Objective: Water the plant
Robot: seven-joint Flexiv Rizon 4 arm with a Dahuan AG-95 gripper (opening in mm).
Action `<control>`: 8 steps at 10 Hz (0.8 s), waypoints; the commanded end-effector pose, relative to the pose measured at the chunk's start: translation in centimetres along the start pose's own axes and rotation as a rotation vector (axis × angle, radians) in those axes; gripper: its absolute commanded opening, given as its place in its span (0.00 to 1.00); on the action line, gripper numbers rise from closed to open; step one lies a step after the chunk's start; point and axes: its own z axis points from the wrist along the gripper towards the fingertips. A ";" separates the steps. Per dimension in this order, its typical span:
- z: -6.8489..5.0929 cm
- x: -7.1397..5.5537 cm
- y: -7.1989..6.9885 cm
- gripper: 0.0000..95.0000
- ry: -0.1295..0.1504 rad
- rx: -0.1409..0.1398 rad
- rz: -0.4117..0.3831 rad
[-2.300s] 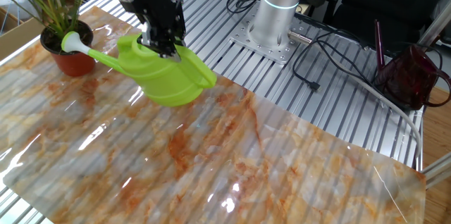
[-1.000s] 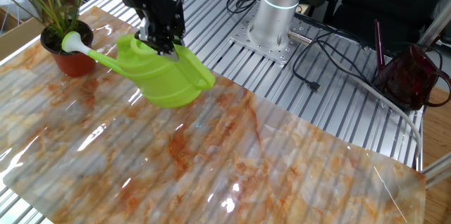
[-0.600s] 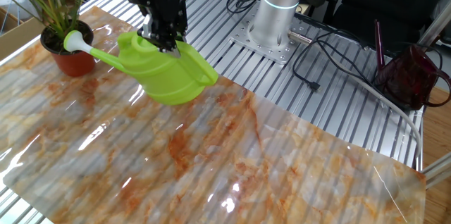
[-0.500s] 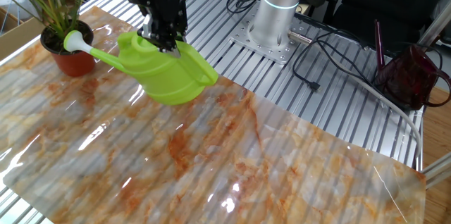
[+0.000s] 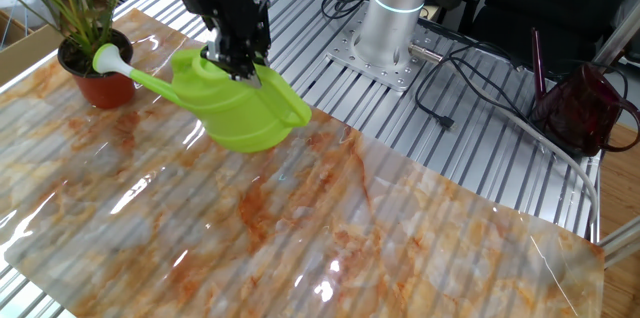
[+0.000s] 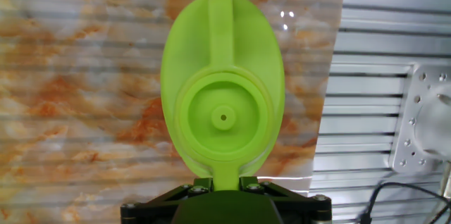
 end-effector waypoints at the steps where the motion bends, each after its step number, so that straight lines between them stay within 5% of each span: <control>1: 0.2 0.0 0.1 0.00 -0.055 0.003 -0.033; 8: 0.1 0.0 0.1 0.00 -0.057 0.005 -0.007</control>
